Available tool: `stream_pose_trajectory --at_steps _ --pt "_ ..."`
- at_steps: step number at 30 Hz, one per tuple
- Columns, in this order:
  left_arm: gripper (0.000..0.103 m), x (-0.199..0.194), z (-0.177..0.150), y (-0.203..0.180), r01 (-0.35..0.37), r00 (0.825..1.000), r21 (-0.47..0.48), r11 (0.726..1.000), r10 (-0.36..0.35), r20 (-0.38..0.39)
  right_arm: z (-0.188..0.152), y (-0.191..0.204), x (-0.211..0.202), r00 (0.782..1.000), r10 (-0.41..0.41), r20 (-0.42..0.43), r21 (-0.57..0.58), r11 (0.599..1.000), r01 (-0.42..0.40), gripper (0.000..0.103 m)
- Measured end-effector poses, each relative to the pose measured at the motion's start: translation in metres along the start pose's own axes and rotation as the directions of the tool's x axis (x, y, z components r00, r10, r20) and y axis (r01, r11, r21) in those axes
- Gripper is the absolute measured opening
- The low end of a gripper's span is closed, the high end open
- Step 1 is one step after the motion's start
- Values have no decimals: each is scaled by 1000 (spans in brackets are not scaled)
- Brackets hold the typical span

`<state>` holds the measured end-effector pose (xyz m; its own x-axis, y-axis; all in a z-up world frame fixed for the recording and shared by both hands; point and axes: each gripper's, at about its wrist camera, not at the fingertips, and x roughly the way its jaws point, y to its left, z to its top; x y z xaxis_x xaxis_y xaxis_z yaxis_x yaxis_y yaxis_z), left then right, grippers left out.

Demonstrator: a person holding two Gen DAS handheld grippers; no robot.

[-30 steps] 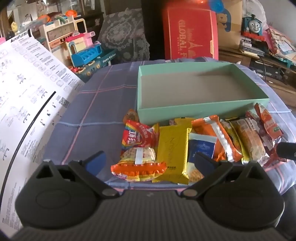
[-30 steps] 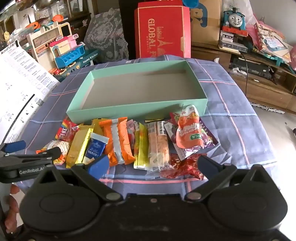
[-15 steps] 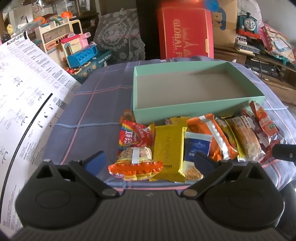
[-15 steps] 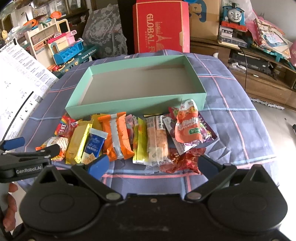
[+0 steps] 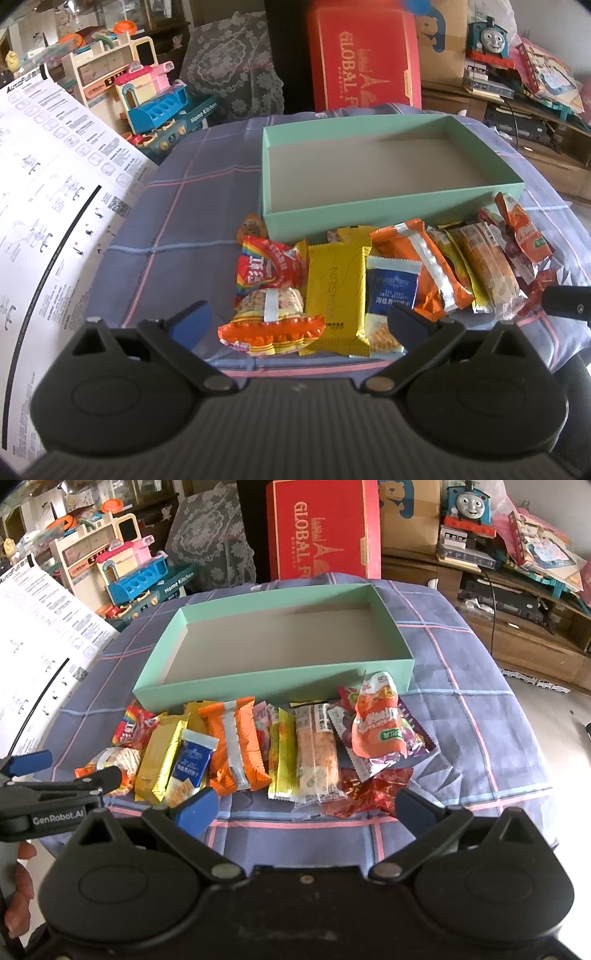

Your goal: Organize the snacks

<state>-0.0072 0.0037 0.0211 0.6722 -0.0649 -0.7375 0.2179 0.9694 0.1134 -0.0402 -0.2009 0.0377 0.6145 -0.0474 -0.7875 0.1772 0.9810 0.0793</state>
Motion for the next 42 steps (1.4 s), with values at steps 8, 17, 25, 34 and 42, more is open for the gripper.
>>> stream_pose_trajectory --at_steps 8,17,25,34,42 --pt "103 1 0 7 5 1000 18 1000 -5 -3 -1 3 4 999 16 -34 -5 1000 -16 103" --pt "103 0 1 44 -48 997 40 998 46 66 10 13 11 995 91 -35 -38 995 -93 103" --pt "103 24 -7 99 -17 999 -117 993 13 -29 21 38 25 986 168 -11 -109 980 -168 87" --pt "103 66 6 62 69 994 -82 994 -75 -78 39 61 55 971 226 -82 -87 969 -233 71" --pt "103 81 -22 86 36 989 -108 993 -51 -140 49 89 81 940 303 -157 -70 946 -317 65"
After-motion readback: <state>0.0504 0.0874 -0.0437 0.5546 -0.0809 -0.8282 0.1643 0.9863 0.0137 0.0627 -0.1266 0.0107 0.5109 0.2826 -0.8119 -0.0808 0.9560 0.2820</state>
